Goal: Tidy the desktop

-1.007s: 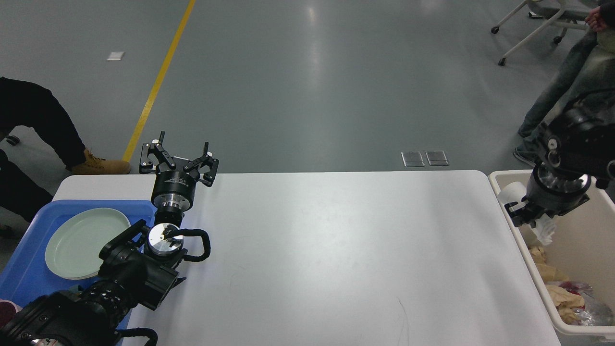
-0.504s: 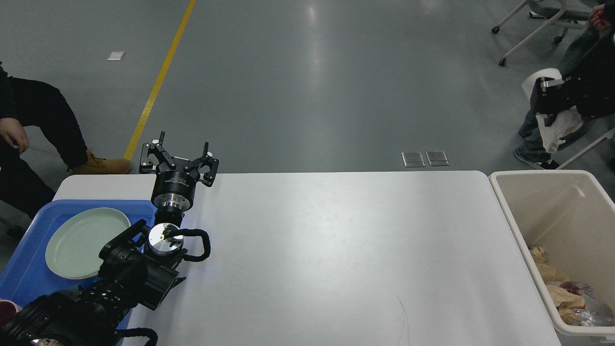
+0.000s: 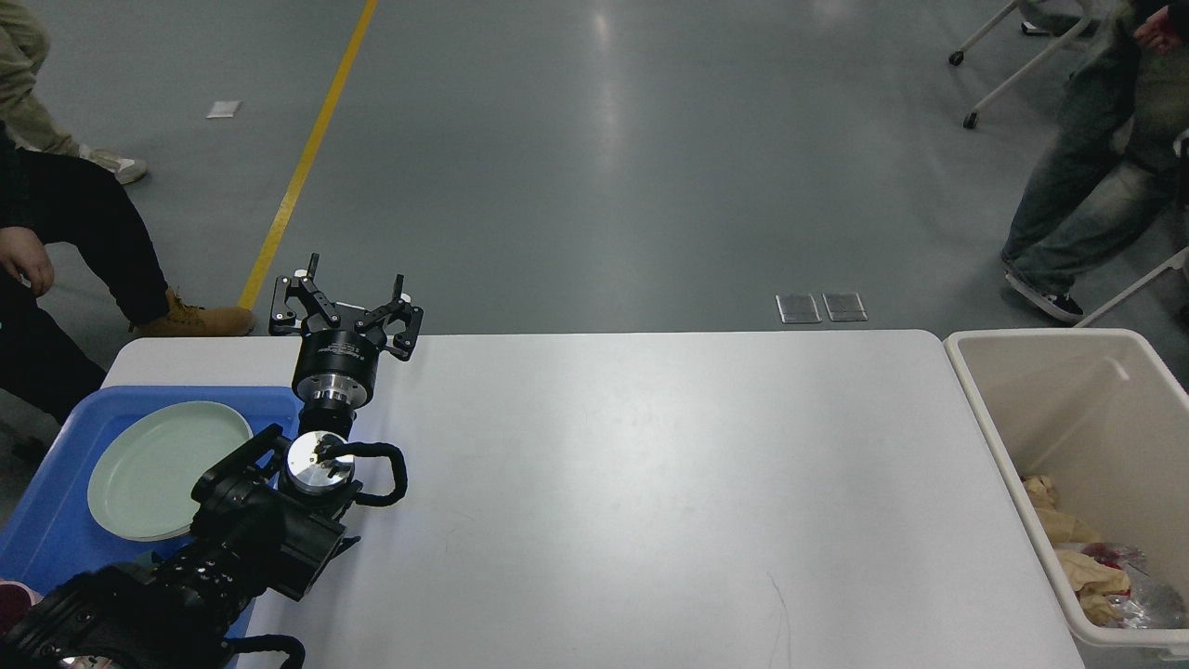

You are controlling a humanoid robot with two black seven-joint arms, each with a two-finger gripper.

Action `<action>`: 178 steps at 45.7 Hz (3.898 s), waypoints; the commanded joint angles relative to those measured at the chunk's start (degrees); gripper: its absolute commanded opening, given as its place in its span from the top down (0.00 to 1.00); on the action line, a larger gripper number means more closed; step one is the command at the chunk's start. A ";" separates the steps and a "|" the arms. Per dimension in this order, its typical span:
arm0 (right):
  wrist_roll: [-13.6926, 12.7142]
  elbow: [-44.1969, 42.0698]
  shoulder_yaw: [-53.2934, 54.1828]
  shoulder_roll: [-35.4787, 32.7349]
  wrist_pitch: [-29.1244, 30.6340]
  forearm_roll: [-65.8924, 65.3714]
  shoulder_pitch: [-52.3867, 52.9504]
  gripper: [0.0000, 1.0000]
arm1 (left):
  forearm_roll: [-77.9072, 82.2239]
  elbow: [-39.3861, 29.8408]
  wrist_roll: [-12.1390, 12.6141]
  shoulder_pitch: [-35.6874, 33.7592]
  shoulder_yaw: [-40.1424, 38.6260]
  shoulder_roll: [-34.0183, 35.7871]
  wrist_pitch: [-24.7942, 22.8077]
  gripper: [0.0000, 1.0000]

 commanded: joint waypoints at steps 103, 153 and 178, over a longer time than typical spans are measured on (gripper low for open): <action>-0.10 -29.09 33.81 7.08 -45.60 2.10 -65.02 0.00 | 0.00 -0.09 0.00 -0.01 0.07 0.00 0.00 0.03; 0.34 -32.35 99.19 25.18 -45.78 8.51 -52.36 0.00 | 0.00 -0.09 0.00 0.08 -0.02 0.00 -0.09 0.03; 5.26 -32.00 123.73 34.06 -43.67 11.95 -58.95 0.00 | 0.00 -0.09 0.00 -0.01 -0.02 0.00 -0.09 0.03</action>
